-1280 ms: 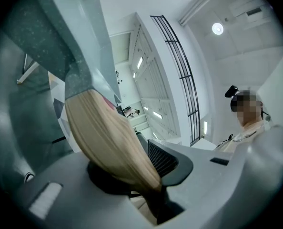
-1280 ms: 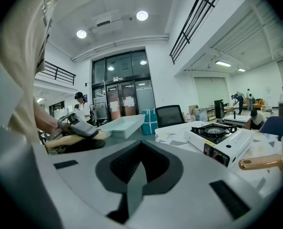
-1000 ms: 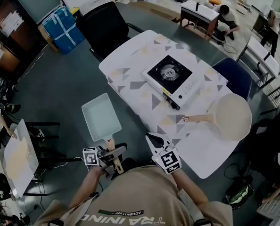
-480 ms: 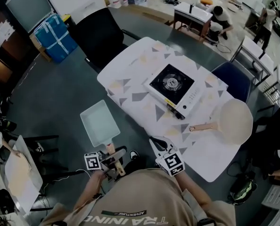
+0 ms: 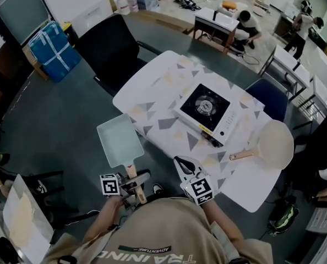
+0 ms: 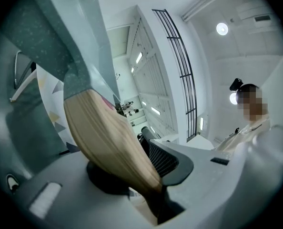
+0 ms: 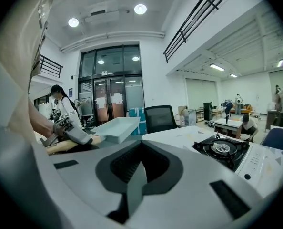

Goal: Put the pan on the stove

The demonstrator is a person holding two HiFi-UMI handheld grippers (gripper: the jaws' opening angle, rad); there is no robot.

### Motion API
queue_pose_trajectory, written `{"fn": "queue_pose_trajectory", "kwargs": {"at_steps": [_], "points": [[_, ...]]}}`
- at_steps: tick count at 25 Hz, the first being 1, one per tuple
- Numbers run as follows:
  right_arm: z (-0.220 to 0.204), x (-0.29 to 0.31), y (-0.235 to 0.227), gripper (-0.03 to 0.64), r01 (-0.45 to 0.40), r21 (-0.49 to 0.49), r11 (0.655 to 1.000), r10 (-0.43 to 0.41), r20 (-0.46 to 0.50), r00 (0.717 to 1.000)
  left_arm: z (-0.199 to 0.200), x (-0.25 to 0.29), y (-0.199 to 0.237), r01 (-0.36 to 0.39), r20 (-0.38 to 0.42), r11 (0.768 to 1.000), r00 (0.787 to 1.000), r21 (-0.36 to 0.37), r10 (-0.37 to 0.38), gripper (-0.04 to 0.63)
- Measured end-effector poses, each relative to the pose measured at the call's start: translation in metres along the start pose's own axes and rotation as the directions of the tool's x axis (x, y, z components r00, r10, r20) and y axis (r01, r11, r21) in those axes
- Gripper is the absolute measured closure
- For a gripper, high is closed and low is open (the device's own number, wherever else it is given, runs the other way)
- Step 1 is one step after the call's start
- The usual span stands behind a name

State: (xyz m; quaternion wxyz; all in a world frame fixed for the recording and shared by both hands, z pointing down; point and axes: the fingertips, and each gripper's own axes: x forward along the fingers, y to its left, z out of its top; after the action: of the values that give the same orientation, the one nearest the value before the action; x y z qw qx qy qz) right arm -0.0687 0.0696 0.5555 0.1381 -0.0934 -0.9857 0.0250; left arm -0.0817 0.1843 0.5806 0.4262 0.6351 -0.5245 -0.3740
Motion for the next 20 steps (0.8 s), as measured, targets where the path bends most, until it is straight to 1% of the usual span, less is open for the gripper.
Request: {"fn": "queue_pose_trajectory", "kwargs": {"at_steps": [3, 6, 11, 14, 17, 20], "points": [[0.004, 0.008, 0.005, 0.618, 0.037, -0.013, 0.999, -0.037, 0.008, 0.999, 0.006, -0.007, 0.012, -0.002, -0.048, 1.0, 0.999, 0.007, 0.002, 0.476], [-0.001, 0.006, 0.004, 0.618, 0.076, -0.001, 0.997, -0.076, -0.01, 0.997, 0.01, -0.009, 0.02, 0.013, -0.084, 1.0, 0.996, -0.007, -0.013, 0.476], [-0.007, -0.001, -0.013, 0.618, 0.138, 0.02, 0.99, -0.137, -0.038, 0.99, 0.016, -0.002, 0.028, 0.032, -0.103, 0.999, 0.994, -0.024, -0.034, 0.474], [-0.016, -0.001, -0.024, 0.618, 0.149, 0.041, 0.988, -0.147, -0.039, 0.988, 0.02, 0.009, 0.035, 0.032, -0.116, 0.999, 0.993, -0.041, -0.037, 0.474], [-0.027, 0.005, -0.038, 0.618, 0.144, 0.061, 0.988, -0.141, -0.062, 0.988, 0.025, 0.022, 0.041, 0.03, -0.13, 0.998, 0.991, -0.057, -0.038, 0.472], [-0.027, 0.017, -0.057, 0.618, 0.13, 0.068, 0.989, -0.124, -0.077, 0.989, 0.037, 0.039, 0.045, 0.015, -0.148, 0.999, 0.989, -0.049, -0.022, 0.471]]}}
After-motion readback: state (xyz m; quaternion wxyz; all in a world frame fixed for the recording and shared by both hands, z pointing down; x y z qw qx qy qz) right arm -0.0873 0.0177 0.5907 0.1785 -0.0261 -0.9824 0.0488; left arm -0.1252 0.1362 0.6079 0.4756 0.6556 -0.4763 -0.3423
